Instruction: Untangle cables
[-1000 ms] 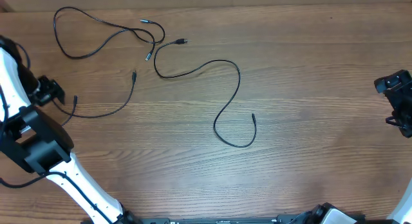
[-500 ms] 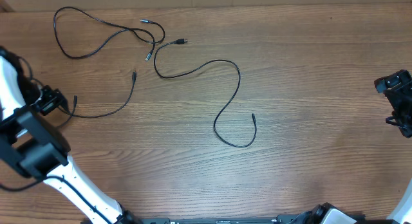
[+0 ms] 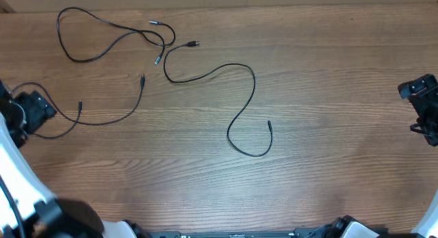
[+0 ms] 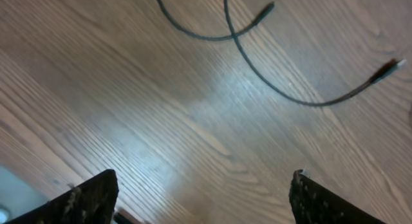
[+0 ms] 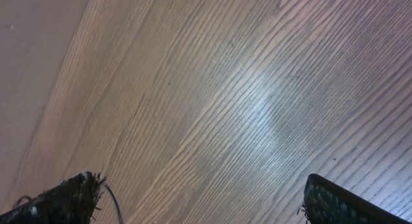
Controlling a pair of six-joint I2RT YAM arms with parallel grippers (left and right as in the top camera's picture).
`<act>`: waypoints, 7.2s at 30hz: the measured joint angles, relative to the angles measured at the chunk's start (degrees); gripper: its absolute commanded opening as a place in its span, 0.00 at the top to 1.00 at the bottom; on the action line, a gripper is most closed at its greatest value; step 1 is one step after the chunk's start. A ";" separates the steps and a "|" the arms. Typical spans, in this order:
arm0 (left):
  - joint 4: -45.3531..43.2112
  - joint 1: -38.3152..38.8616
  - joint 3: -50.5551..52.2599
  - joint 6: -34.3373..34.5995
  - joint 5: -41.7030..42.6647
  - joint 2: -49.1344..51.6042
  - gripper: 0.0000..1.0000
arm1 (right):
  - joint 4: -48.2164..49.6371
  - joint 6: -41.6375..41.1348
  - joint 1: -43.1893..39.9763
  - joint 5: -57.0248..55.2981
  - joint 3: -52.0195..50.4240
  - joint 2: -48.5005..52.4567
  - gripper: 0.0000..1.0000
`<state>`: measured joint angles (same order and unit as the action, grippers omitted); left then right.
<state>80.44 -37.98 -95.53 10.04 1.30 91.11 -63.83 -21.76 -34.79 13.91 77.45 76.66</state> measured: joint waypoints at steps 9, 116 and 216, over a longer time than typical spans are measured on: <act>-16.17 0.00 20.87 3.32 3.98 -8.76 0.00 | -0.04 0.00 0.00 0.02 0.00 0.00 0.00; -11.85 5.62 -4.28 17.77 -1.99 30.82 0.00 | -0.02 -0.02 0.00 0.00 0.00 0.00 0.00; -13.35 24.87 4.66 -9.51 19.58 21.99 0.96 | -0.07 0.00 0.00 0.02 0.00 0.00 0.00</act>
<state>67.09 -13.10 -90.87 0.54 20.88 113.10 -63.90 -21.76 -34.79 13.93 77.45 76.66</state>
